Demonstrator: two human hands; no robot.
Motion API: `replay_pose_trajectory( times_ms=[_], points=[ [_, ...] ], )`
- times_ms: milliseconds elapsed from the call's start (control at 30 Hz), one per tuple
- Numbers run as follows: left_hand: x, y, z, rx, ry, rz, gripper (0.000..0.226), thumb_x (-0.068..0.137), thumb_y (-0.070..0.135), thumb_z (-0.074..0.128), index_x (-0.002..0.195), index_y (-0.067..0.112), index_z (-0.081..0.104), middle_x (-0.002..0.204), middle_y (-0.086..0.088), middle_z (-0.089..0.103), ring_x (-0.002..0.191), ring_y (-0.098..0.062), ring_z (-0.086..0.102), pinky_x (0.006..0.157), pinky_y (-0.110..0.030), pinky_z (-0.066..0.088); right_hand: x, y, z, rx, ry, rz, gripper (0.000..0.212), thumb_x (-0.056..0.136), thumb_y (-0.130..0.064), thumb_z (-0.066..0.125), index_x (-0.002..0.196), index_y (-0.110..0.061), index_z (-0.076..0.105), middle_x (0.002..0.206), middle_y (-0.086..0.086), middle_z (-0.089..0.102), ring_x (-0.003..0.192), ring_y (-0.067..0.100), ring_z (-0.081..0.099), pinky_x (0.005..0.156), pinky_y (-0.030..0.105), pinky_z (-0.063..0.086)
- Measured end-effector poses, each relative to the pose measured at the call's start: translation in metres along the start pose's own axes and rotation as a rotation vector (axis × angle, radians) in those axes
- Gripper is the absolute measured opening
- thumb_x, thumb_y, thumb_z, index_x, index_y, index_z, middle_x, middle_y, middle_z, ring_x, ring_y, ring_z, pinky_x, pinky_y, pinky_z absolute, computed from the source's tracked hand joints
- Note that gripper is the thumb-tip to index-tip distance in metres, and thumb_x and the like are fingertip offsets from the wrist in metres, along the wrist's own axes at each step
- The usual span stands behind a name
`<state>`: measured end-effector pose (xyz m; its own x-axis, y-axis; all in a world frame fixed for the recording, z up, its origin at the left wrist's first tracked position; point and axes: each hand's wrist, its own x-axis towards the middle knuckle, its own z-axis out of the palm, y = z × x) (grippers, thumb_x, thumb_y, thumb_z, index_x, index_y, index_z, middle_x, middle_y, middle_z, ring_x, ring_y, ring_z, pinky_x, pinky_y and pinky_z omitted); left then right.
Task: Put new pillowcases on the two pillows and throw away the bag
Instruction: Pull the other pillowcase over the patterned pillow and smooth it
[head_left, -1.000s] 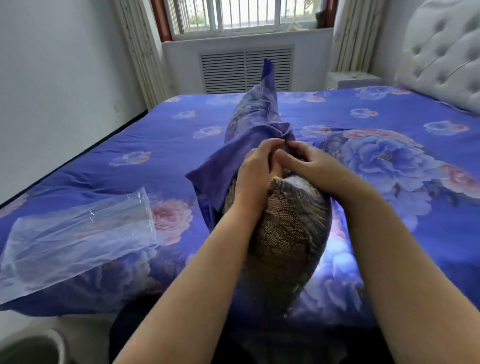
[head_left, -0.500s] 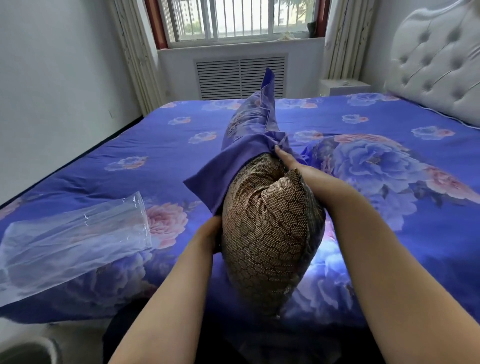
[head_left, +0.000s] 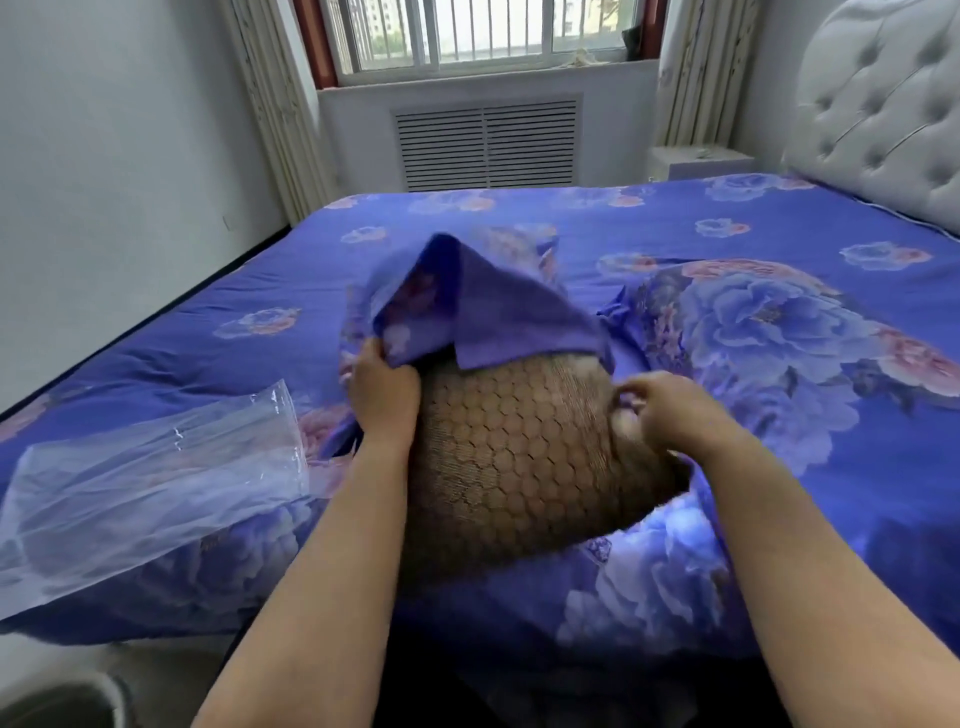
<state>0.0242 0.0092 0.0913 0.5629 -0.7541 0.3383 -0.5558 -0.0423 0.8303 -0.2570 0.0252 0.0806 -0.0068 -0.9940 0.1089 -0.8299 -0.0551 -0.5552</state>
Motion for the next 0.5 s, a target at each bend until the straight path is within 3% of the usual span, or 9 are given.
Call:
replay_pose_trajectory(
  times_ms=[67,167,233,300,333,400,433,500],
  points=[
    [-0.004,-0.012,0.004,0.228,-0.111,0.131,0.024,0.082,0.012,0.050,0.102,0.006,0.061,0.111,-0.020,0.058,0.107,-0.040,0.048,0.089,-0.038,0.035,0.003,0.014,0.004,-0.014,0.050,0.133,0.026,0.083,-0.019,0.051,0.099,-0.031,0.068,0.108,0.001,0.070,0.105,0.025,0.063,0.087,0.034,0.049],
    [-0.010,-0.022,0.013,0.383,-0.203,0.317,0.030,0.076,0.013,0.055,0.104,0.008,0.063,0.126,-0.011,0.052,0.118,-0.034,0.043,0.101,-0.037,0.031,0.000,-0.009,0.008,0.192,0.361,0.027,0.037,0.090,-0.038,0.055,0.124,-0.020,0.056,0.121,0.006,0.062,0.112,0.027,0.057,0.091,0.037,0.045],
    [-0.009,-0.015,0.012,0.385,-0.257,0.386,0.032,0.072,0.020,0.049,0.099,0.007,0.060,0.123,-0.013,0.056,0.119,-0.034,0.046,0.106,-0.040,0.026,0.000,-0.036,0.013,0.219,0.310,-0.181,0.065,0.085,-0.044,0.063,0.140,-0.017,0.040,0.141,0.007,0.046,0.131,0.023,0.041,0.108,0.037,0.033],
    [-0.008,-0.006,0.006,0.366,-0.321,0.407,0.030,0.071,0.026,0.040,0.091,0.009,0.055,0.101,-0.017,0.064,0.104,-0.035,0.054,0.108,-0.041,0.025,0.006,-0.054,0.026,0.133,0.156,-0.273,0.091,0.078,-0.050,0.069,0.149,-0.020,0.021,0.154,0.008,0.024,0.143,0.022,0.020,0.116,0.038,0.018],
    [-0.011,-0.001,0.001,0.324,-0.335,0.413,0.024,0.074,0.027,0.040,0.086,0.010,0.053,0.091,-0.018,0.065,0.096,-0.035,0.057,0.104,-0.040,0.030,0.009,-0.060,0.035,0.063,0.092,-0.253,0.100,0.075,-0.054,0.069,0.151,-0.025,0.011,0.157,0.008,0.014,0.145,0.022,0.011,0.117,0.040,0.014],
    [-0.018,0.003,-0.011,0.182,-0.348,0.449,0.008,0.080,0.021,0.052,0.076,0.016,0.047,0.072,-0.013,0.060,0.079,-0.034,0.058,0.079,-0.037,0.042,0.018,-0.070,0.047,-0.029,0.070,-0.225,0.109,0.072,-0.053,0.071,0.149,-0.035,-0.004,0.159,0.005,-0.002,0.146,0.025,0.001,0.117,0.046,0.012],
    [-0.026,0.005,-0.017,0.140,-0.383,0.478,0.018,0.081,0.017,0.057,0.071,0.020,0.043,0.064,-0.006,0.054,0.070,-0.031,0.055,0.067,-0.035,0.040,0.022,-0.073,0.050,-0.044,0.115,-0.231,0.109,0.073,-0.047,0.070,0.148,-0.037,-0.008,0.159,0.003,-0.006,0.146,0.027,-0.001,0.117,0.049,0.012],
    [-0.046,0.004,-0.023,0.097,-0.510,0.534,0.032,0.081,0.016,0.061,0.065,0.023,0.034,0.055,0.002,0.040,0.057,-0.023,0.042,0.056,-0.033,0.034,0.025,-0.081,0.050,-0.052,0.205,-0.278,0.103,0.075,-0.031,0.064,0.148,-0.037,-0.008,0.159,0.001,-0.011,0.146,0.028,-0.005,0.116,0.051,0.010]
  ],
)
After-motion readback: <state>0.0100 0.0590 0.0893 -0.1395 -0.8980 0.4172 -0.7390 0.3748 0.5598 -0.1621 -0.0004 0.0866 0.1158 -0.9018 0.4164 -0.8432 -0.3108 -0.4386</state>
